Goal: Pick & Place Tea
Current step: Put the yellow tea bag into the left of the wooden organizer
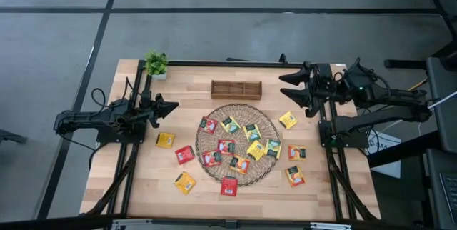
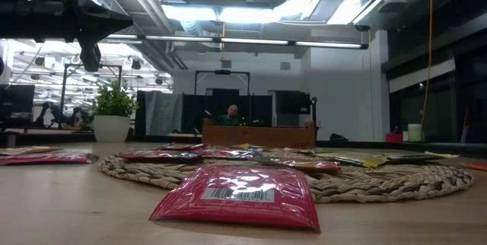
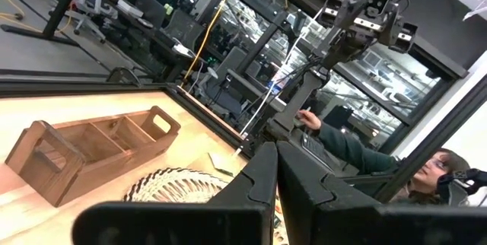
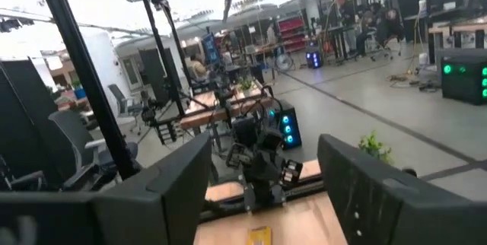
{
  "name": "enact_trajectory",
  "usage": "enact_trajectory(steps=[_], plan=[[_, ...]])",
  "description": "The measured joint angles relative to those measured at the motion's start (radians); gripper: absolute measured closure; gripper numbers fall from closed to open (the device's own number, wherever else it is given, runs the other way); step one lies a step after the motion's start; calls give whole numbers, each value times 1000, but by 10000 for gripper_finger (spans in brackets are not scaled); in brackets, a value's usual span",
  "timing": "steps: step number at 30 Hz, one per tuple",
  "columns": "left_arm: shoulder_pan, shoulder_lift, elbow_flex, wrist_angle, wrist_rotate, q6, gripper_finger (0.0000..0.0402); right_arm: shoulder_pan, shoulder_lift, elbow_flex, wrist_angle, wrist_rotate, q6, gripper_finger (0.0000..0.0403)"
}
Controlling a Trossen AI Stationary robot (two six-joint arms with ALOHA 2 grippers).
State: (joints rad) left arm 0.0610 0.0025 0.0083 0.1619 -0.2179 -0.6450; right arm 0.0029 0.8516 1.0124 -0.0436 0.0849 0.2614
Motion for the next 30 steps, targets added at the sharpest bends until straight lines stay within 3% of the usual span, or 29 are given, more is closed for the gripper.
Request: enact_trajectory(steps=[20,30], plan=[[0,0,0,0,3,-25,393,-106,69,0,-532,24,149,167],[0,0,0,0,3,-25,393,-148,166,0,-620,-79,154,167]])
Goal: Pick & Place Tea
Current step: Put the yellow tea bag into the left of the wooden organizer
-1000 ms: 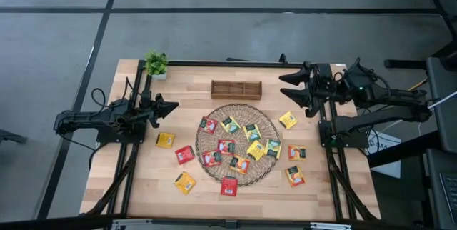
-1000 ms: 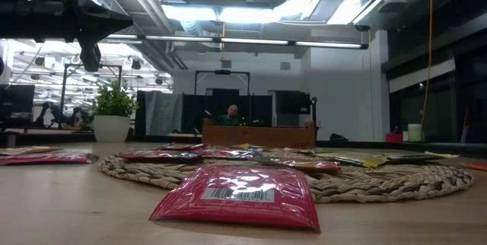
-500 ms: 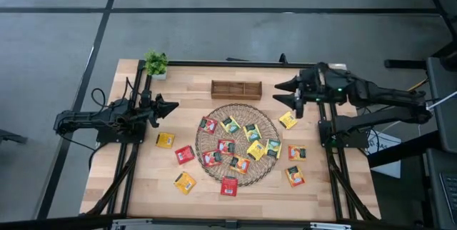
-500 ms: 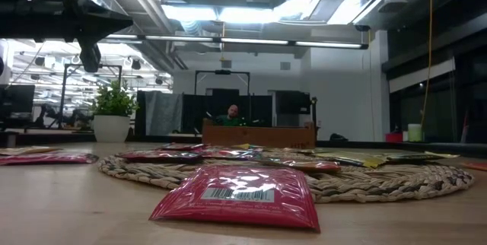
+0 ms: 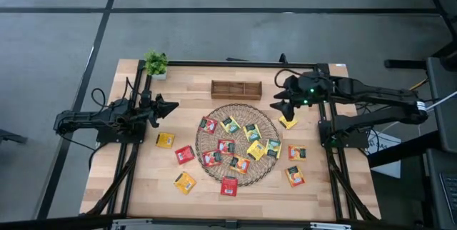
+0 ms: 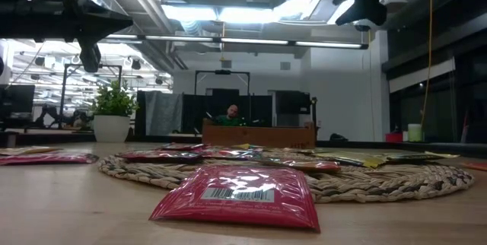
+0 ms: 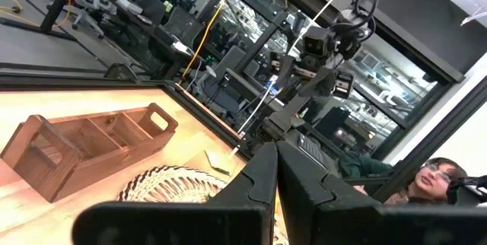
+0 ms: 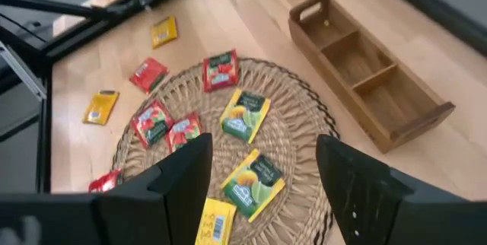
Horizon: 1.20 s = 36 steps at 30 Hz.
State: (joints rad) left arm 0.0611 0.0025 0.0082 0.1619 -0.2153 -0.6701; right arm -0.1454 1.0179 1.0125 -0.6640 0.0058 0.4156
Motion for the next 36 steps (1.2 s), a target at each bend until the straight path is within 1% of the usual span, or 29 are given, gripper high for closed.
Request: enact_trajectory(steps=[3,7,12,15,16,18,22,28,32,34,36], plan=[[0,0,0,0,0,0,393,-9,36,28,-27,-13,3,167],[0,0,0,0,0,1,393,-22,86,115,-56,-34,-22,167],[0,0,0,0,0,2,393,-47,156,208,-196,-37,-104,167],[0,0,0,0,0,2,393,-61,186,211,-270,-111,-129,167],[0,0,0,0,0,2,393,-63,194,205,-284,-137,-134,167],[0,0,0,-1,0,2,393,-64,209,189,-327,-155,-147,167],[0,0,0,-6,0,2,393,-64,227,130,-347,-157,-166,167],[0,0,0,-8,0,2,393,-64,226,-4,-342,-156,-129,167],[0,0,0,-9,-1,22,393,-64,226,-76,-339,-99,-101,167],[0,0,0,-9,-1,41,393,-73,226,-108,-345,-56,-53,167],[0,0,0,-9,-3,53,393,-90,226,-137,-346,-42,8,167]])
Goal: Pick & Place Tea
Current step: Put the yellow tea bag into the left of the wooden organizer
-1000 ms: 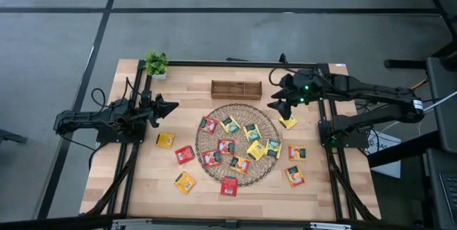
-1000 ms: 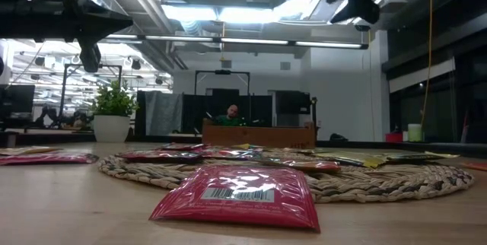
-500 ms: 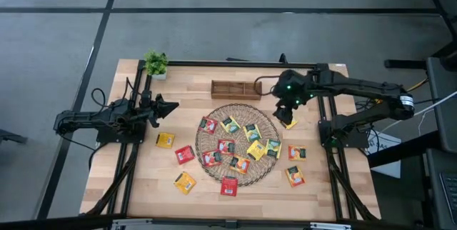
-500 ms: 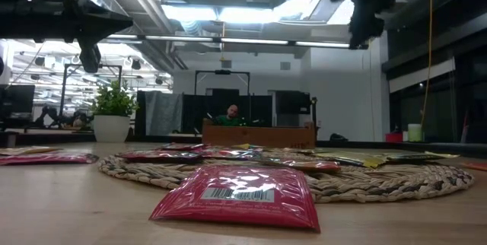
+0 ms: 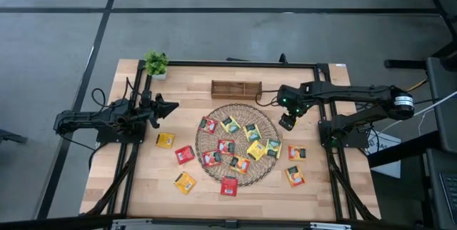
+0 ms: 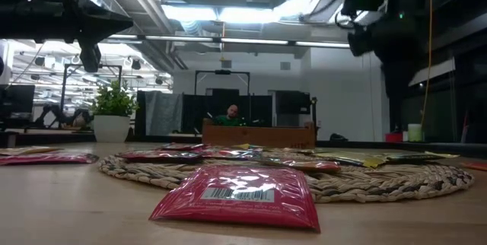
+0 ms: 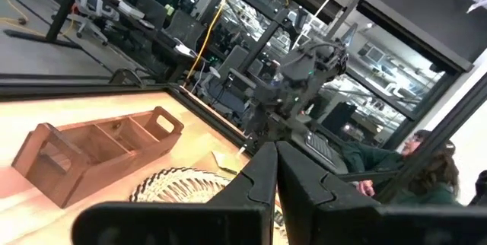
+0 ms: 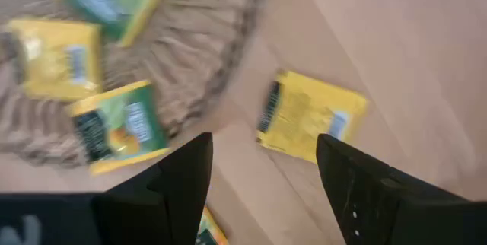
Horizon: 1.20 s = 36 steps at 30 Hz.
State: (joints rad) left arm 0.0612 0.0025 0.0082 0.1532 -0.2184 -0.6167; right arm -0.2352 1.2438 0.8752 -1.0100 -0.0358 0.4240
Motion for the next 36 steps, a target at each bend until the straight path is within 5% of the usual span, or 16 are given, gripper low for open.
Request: enact_trajectory(steps=[21,36], plan=[[0,0,0,-1,-27,2,393,-122,7,-208,155,31,115,167],[0,0,0,-1,-27,-1,393,-122,155,-227,225,45,83,167]])
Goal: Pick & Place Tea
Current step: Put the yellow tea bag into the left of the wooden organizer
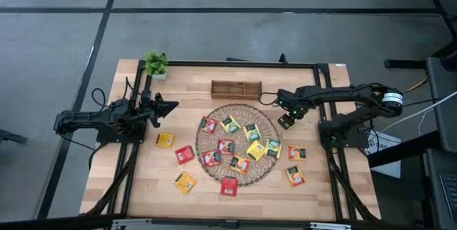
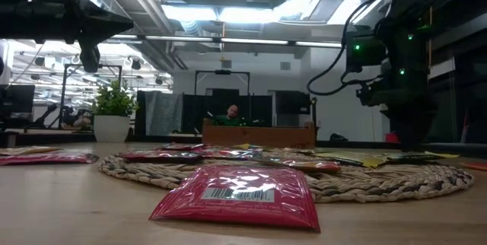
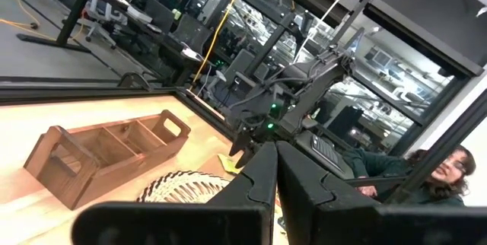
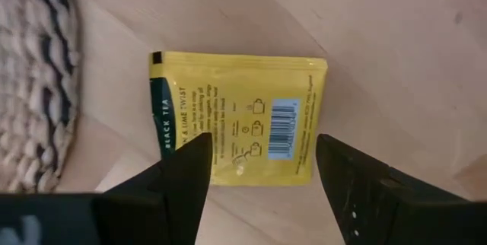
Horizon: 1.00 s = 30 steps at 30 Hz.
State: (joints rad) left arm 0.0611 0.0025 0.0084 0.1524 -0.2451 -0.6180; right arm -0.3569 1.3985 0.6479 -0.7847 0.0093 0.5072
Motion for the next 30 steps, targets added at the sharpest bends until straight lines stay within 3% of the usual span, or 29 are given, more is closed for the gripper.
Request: enact_trajectory(steps=[30], plan=[[0,0,0,0,3,-42,393,-9,33,51,-36,23,-153,167]])
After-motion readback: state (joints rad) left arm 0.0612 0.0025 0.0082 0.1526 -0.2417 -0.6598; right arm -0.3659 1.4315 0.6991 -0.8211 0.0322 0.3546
